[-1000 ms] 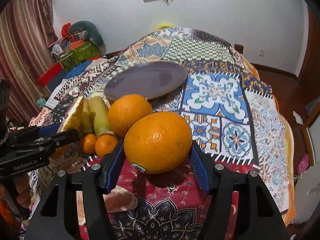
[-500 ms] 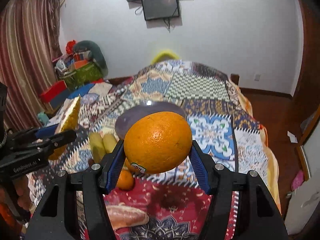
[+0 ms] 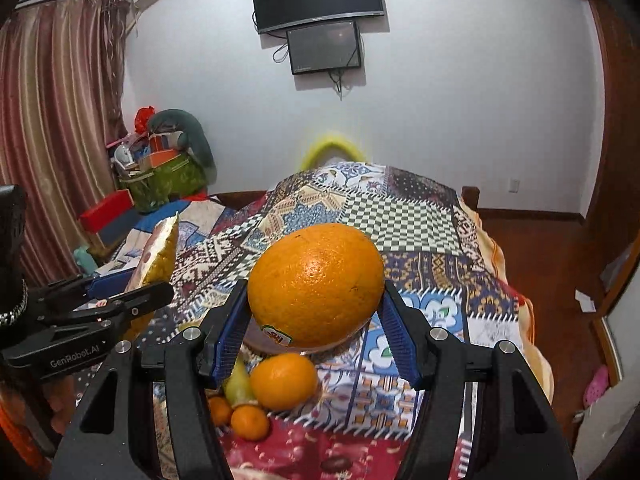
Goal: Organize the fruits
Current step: 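Carry the pomelo segment and orange over the dark plate with both tools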
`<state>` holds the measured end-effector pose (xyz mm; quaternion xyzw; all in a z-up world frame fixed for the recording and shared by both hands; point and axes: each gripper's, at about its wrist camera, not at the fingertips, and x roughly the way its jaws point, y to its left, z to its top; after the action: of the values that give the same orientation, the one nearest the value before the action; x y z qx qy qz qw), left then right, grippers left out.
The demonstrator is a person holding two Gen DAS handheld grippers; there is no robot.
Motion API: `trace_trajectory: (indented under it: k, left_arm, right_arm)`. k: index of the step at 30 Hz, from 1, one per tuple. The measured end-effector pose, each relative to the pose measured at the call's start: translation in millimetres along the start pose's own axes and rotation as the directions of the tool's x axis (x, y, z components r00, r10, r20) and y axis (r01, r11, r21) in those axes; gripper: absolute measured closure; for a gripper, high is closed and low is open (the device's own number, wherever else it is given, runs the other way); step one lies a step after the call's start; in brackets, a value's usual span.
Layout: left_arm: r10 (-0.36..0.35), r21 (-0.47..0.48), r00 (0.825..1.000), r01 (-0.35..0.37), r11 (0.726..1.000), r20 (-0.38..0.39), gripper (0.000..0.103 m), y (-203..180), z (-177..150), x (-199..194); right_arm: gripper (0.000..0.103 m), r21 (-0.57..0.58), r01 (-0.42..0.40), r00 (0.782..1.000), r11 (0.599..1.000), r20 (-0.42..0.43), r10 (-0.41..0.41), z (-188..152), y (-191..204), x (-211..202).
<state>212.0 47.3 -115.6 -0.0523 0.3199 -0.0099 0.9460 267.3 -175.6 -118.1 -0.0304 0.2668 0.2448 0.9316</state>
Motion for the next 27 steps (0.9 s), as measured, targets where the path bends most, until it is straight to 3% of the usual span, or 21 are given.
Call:
trace_trajectory:
  k: [13,27]
  left_arm:
    - [0.003,0.02,1.0,-0.003,1.0,-0.02,0.051,6,29,51]
    - [-0.011,0.024,0.994,0.013,1.0,-0.111,0.051,14,45,115]
  right_arm:
    - [0.043,-0.038,0.057,0.998,0.998,0.001,-0.057,16,-14,43]
    - [0.043,-0.043,0.013,0.995,0.999,-0.096,-0.017,18,-29,103]
